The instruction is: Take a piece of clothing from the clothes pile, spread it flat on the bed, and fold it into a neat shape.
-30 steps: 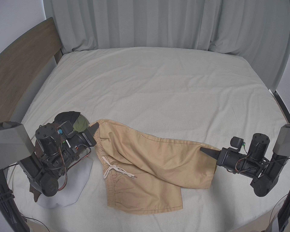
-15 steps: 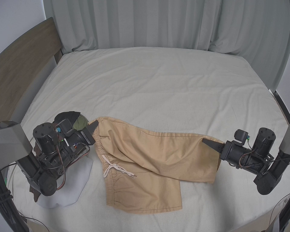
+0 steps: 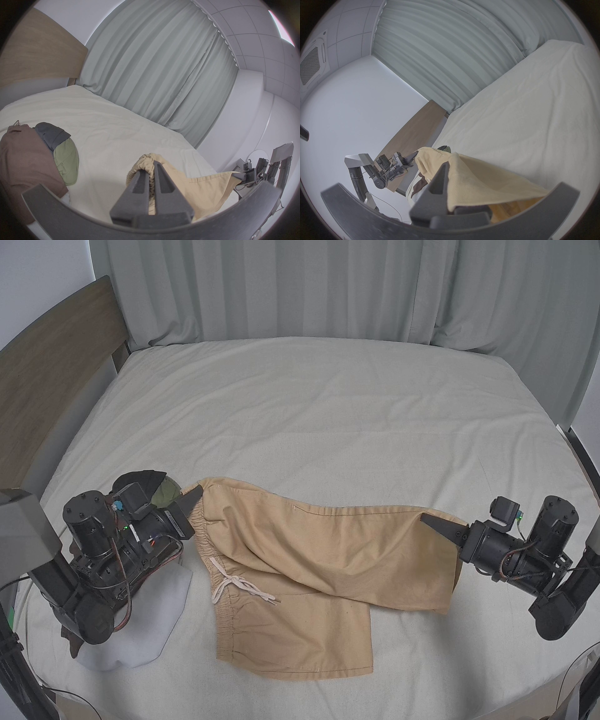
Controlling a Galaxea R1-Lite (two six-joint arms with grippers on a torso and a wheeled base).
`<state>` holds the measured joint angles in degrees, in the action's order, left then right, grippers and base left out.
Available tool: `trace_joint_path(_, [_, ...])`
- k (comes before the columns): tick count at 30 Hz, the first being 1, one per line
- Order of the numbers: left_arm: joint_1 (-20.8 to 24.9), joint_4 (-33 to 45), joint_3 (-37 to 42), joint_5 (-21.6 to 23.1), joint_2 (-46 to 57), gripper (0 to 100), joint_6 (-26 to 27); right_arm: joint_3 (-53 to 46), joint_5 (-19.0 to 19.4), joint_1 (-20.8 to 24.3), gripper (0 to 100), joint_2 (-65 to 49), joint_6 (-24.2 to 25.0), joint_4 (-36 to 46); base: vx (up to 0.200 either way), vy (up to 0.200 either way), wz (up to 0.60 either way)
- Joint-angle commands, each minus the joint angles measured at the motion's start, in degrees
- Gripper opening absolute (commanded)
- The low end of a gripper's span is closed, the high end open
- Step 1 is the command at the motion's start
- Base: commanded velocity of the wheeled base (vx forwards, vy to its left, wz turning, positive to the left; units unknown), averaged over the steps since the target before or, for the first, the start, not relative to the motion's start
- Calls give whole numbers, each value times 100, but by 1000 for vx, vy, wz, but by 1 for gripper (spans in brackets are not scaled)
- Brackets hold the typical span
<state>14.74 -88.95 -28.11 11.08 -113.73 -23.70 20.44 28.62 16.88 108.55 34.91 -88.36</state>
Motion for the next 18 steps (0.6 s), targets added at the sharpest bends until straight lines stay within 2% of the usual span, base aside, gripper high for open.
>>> trace_joint_path(1, [-50,-8,16,17,105,0,50,47,3,17,0,-132,-2,-6,0,0,0])
trace_joint_path(9, [-50,-8,157,254,175,0,164,135,-15,-18,0,-211,-301,-6,0,0,0])
trace_joint_path(18, [-59,-8,148,272,228,0,296,197,-41,-45,0,-202,-749,-6,0,0,0])
